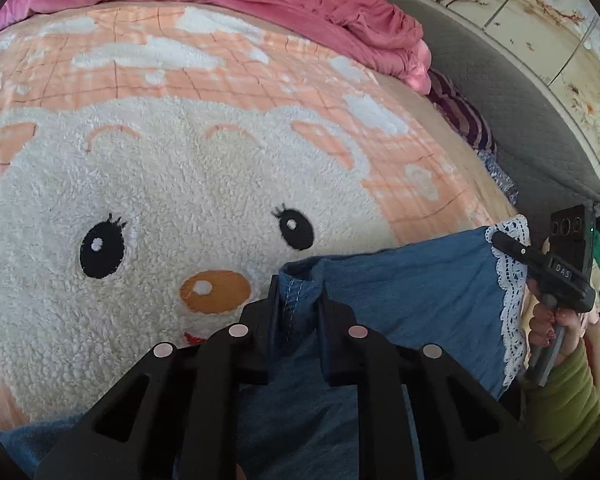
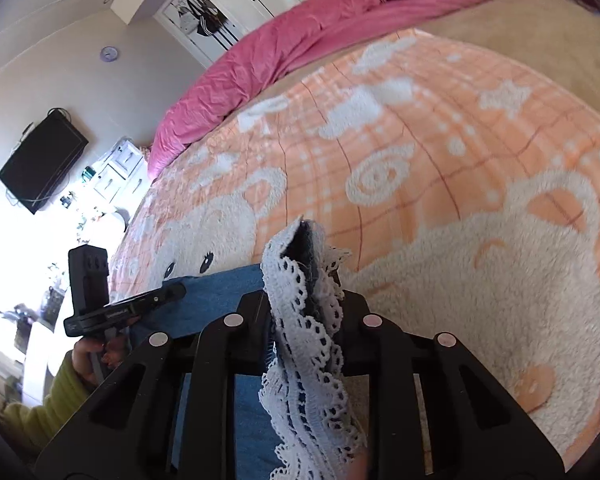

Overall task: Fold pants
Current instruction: 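Lift and fold the lace hem over with the right tool while the left tool pins the denim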

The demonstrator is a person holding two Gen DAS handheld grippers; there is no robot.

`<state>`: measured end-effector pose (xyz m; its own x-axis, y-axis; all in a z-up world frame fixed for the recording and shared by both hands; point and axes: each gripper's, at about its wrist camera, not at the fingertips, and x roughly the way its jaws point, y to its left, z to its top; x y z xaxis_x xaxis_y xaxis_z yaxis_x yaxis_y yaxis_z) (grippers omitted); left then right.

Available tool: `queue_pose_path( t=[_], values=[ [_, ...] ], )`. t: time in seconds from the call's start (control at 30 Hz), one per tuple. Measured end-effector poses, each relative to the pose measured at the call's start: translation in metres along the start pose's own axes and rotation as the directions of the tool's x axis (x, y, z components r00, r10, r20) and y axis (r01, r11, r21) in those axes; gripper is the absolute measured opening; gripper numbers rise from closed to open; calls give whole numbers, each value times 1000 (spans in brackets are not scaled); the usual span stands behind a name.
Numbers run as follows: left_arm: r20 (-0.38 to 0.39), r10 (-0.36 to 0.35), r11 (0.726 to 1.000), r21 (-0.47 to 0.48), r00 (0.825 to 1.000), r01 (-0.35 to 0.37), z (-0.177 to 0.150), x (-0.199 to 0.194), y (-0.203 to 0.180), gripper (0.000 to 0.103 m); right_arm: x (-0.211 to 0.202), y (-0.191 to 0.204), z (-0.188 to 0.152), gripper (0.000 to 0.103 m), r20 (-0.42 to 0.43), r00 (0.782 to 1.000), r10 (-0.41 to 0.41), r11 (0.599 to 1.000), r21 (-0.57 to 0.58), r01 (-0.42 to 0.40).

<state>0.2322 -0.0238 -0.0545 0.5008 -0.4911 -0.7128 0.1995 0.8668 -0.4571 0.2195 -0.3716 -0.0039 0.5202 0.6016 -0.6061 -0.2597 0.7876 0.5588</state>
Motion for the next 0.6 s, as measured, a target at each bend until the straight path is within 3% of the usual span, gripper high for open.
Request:
queue_pose_path(
  t=[0.17, 0.27, 0.47, 0.57, 0.6],
  values=[
    [149, 0, 998, 61, 989, -9, 13, -32, -14, 9, -4, 11, 24, 15, 36, 999, -21, 998, -58, 23],
    [198, 42, 991, 119, 979, -67, 17, -35, -20, 9, 6, 17, 38, 15, 14, 997, -78, 990, -117, 79],
    [121, 155, 980, 109, 980, -169, 12, 4, -8, 9, 51, 10, 37, 16, -85, 970, -227, 958, -200, 206],
    [93, 170, 981, 75, 981, -177, 10, 12, 3, 13, 71, -1, 26, 28, -132, 938, -321, 936, -196, 293],
    [92, 165, 983, 65, 982, -172, 10, 11, 6, 13, 72, -6, 24, 29, -129, 941, -313, 943, -160, 292]
  ],
)
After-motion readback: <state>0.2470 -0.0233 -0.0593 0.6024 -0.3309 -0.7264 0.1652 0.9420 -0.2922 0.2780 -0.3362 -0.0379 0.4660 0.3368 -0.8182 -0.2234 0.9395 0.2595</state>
